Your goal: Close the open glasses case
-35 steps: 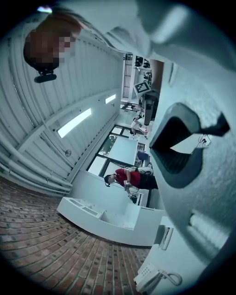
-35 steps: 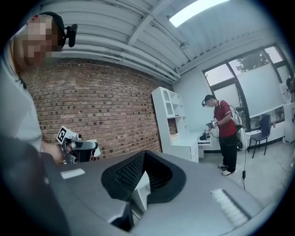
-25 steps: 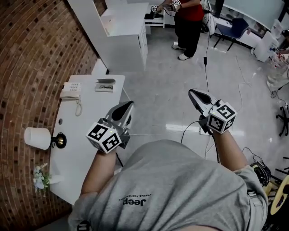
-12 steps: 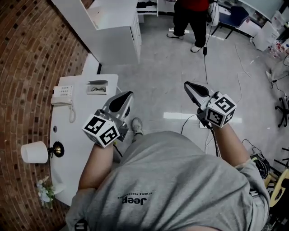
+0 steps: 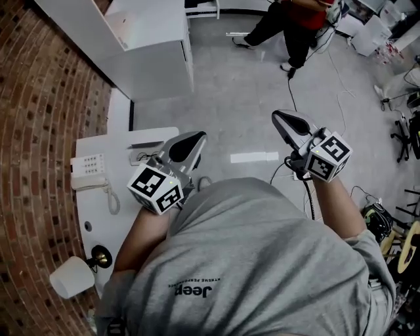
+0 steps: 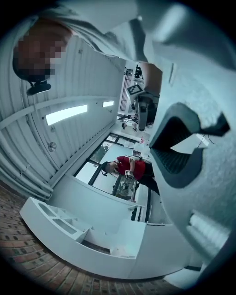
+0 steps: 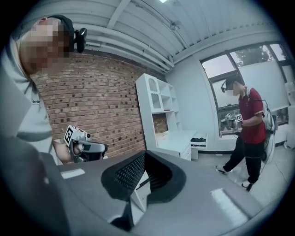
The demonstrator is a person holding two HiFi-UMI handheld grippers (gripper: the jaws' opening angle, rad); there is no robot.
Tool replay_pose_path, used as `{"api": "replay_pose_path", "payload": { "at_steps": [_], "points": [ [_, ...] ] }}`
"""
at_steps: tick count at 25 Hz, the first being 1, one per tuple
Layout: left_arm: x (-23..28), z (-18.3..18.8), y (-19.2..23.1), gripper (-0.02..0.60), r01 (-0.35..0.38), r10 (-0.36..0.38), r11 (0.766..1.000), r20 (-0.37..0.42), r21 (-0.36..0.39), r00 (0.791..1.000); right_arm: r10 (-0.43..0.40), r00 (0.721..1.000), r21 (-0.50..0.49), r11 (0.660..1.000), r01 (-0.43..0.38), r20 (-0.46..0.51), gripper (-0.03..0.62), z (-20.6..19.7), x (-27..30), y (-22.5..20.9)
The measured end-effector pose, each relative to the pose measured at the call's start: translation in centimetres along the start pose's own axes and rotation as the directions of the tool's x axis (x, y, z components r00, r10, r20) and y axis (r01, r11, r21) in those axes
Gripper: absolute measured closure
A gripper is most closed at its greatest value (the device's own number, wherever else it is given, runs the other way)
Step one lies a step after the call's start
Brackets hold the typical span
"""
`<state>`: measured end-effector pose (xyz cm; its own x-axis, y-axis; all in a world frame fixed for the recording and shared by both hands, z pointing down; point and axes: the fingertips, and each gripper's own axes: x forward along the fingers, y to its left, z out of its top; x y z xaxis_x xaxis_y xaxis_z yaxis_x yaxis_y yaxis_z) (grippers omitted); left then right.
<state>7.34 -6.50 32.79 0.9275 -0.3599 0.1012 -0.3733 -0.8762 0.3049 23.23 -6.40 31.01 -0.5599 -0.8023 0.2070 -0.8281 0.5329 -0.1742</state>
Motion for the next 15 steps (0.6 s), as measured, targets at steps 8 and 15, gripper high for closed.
{"api": "replay_pose_path", "payload": {
  "at_steps": [8, 15],
  "points": [
    [2.1, -0.2, 4.4, 0.584, 0.006, -0.007, 0.999, -0.022, -0.041, 1.000, 0.021, 0.999, -0.005, 1.000, -0.021, -0.026, 0.585, 0.0, 4.5, -1.9],
    [4.8, -0.1, 5.2, 0.584, -0.087, 0.087, 0.994, -0.003, -0.066, 0.996, 0.087, 0.995, 0.002, 0.996, -0.087, -0.039, 0.585, 0.1, 4.5, -5.4]
  ]
}}
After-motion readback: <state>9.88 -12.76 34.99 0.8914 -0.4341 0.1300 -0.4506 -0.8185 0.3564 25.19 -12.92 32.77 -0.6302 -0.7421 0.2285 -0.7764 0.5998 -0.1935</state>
